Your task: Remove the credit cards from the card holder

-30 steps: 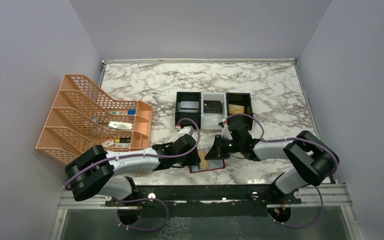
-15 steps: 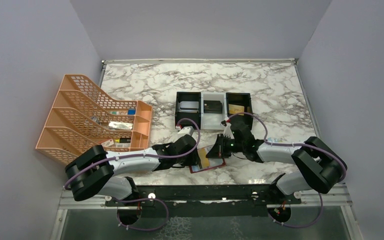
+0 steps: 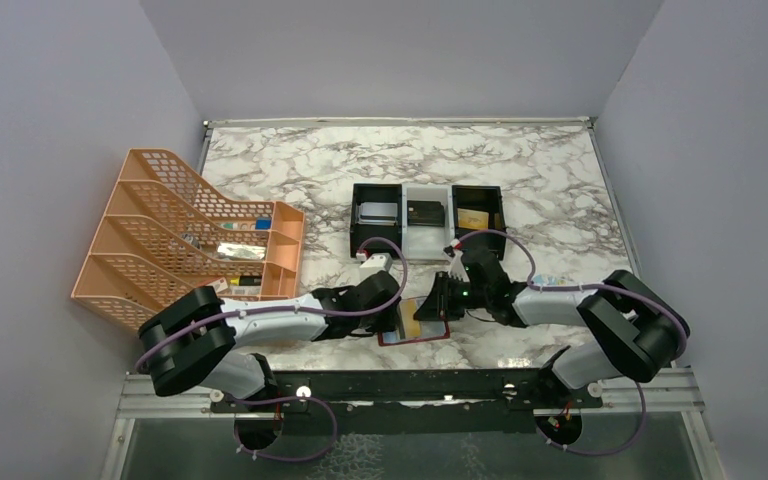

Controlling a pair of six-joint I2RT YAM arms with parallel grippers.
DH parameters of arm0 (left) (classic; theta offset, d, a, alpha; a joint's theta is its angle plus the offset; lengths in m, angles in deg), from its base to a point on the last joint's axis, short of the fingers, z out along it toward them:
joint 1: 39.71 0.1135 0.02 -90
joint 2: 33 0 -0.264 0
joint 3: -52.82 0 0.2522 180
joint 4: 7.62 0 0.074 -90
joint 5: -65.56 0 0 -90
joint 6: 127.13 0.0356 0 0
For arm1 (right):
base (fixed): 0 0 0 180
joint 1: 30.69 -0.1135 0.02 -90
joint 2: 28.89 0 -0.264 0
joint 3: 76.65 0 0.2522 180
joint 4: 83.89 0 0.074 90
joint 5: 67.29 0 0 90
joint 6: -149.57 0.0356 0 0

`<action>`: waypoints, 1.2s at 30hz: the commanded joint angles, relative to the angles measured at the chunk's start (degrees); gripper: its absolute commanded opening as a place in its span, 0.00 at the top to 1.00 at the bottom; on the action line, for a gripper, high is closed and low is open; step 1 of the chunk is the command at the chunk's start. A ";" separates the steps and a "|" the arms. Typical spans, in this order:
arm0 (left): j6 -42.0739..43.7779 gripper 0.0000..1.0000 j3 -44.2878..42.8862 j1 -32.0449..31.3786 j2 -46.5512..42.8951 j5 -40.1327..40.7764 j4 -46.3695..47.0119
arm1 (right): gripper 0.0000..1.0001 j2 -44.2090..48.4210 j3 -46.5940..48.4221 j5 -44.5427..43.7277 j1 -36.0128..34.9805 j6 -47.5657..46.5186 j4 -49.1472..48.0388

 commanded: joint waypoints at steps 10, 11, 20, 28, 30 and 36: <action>0.08 0.74 0.25 -1.28 1.00 3.41 -7.63 | 0.90 -1.65 -1.43 0.82 -0.33 2.15 -5.11; 0.08 0.75 0.25 -1.28 0.78 3.54 -7.88 | 0.91 -0.91 -1.69 -0.25 -0.33 2.09 -4.26; 0.99 0.74 0.18 -1.28 -0.26 4.19 -8.98 | 0.92 2.79 -1.58 -0.09 0.11 -1.85 0.89; 1.62 0.74 0.55 -1.41 -0.86 3.85 -8.79 | 0.70 1.67 -1.91 3.31 0.11 -0.73 -2.46; 1.58 0.74 0.56 -1.45 -0.72 3.70 -8.68 | 0.69 0.81 -1.89 4.65 0.14 -0.02 -4.26; 1.40 0.75 0.06 -1.74 0.21 3.47 -7.95 | 0.75 -4.20 0.00 7.39 0.11 0.14 -6.25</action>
